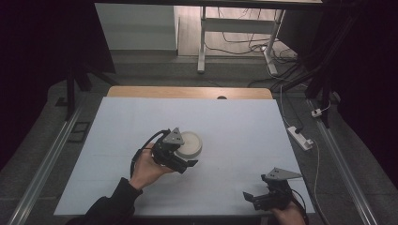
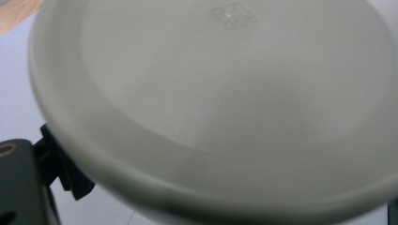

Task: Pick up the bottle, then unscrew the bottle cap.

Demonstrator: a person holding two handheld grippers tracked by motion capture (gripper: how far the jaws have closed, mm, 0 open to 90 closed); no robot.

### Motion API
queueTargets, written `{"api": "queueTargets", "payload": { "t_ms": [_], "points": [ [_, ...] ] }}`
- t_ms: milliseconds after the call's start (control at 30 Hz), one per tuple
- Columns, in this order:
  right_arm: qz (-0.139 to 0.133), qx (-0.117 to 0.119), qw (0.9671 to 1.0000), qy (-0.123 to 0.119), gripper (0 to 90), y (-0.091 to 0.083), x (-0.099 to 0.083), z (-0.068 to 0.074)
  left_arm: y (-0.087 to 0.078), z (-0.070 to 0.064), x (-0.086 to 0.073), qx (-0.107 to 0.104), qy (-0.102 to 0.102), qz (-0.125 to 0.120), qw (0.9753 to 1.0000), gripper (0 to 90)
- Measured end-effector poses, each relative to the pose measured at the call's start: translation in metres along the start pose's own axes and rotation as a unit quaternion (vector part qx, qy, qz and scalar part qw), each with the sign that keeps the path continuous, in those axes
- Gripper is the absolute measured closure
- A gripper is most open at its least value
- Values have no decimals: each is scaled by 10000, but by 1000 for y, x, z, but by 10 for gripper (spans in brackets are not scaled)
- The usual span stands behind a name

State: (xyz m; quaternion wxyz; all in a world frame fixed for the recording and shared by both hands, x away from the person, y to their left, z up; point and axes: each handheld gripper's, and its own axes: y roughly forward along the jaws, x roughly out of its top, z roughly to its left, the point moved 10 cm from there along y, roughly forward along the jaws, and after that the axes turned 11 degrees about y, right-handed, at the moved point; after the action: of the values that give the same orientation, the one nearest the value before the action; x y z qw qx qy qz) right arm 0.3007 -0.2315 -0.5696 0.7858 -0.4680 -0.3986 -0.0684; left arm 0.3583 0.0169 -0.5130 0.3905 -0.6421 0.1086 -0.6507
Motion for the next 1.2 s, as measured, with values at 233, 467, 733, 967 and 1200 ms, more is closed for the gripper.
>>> {"api": "queueTargets", "payload": {
  "t_ms": [233,467,733,967,1200],
  "points": [
    [-35,-32,9999,-97,0,-1,1,1,1,-1,-1,-10,10,-9,10000,72],
    [-191,-25,9998,-37,0,-3,4,3,2,-1,-3,-4,35,-7,10000,72],
    [-346,156,9993,12,0,-5,12,11,1,0,-5,4,21,-9,10000,72],
    [-476,236,9984,-185,0,-6,22,21,2,-2,-6,-68,-29,-44,10000,72],
    [-439,389,9962,-643,0,-1,31,38,5,-4,-6,-135,-1,-61,9999,72]
  ]
}}
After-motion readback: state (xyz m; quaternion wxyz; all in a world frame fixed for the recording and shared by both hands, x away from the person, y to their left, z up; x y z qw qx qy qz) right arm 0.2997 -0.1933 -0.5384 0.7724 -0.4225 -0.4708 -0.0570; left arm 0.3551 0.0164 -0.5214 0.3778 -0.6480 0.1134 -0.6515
